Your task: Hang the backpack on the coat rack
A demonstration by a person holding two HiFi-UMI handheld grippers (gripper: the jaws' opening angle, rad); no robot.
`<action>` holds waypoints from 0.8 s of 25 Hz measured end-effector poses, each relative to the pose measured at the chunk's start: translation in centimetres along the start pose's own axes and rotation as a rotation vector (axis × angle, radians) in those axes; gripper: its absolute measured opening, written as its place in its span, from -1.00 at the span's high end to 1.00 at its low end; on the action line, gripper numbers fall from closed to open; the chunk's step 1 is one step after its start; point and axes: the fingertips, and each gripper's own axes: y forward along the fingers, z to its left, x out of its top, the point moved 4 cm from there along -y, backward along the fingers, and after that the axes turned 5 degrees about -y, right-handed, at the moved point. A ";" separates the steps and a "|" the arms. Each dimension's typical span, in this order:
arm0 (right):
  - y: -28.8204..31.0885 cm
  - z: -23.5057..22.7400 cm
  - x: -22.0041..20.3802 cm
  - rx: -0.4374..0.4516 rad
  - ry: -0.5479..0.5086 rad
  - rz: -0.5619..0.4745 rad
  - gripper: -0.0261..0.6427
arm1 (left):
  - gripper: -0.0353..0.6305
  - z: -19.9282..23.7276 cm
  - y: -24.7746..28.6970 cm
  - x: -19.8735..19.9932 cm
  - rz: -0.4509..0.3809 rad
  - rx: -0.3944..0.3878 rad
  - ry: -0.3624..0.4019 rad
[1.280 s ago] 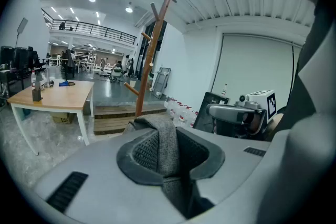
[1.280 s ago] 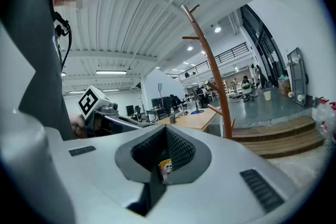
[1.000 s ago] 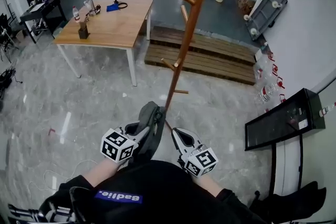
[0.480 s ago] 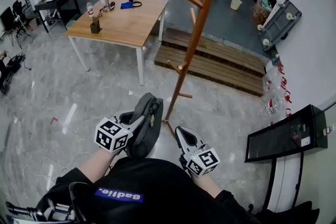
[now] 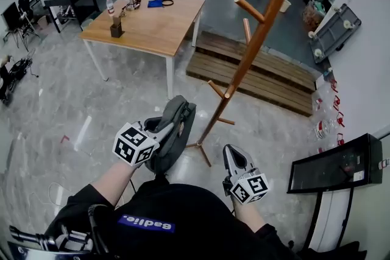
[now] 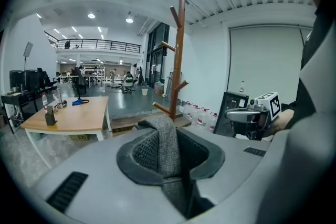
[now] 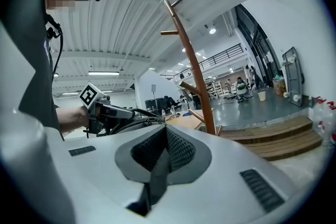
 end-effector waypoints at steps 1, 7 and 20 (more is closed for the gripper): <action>0.9 -0.3 0.1 -0.019 0.002 0.002 0.93 | 0.63 1.1 0.4 0.2 0.003 -0.011 -0.005; 6.0 -2.3 1.1 -0.147 -0.004 0.013 0.93 | 0.63 7.6 3.1 2.5 0.016 -0.115 -0.002; 10.3 -7.4 5.2 -0.263 -0.043 -0.043 0.93 | 0.63 13.6 8.6 14.9 -0.006 -0.273 0.200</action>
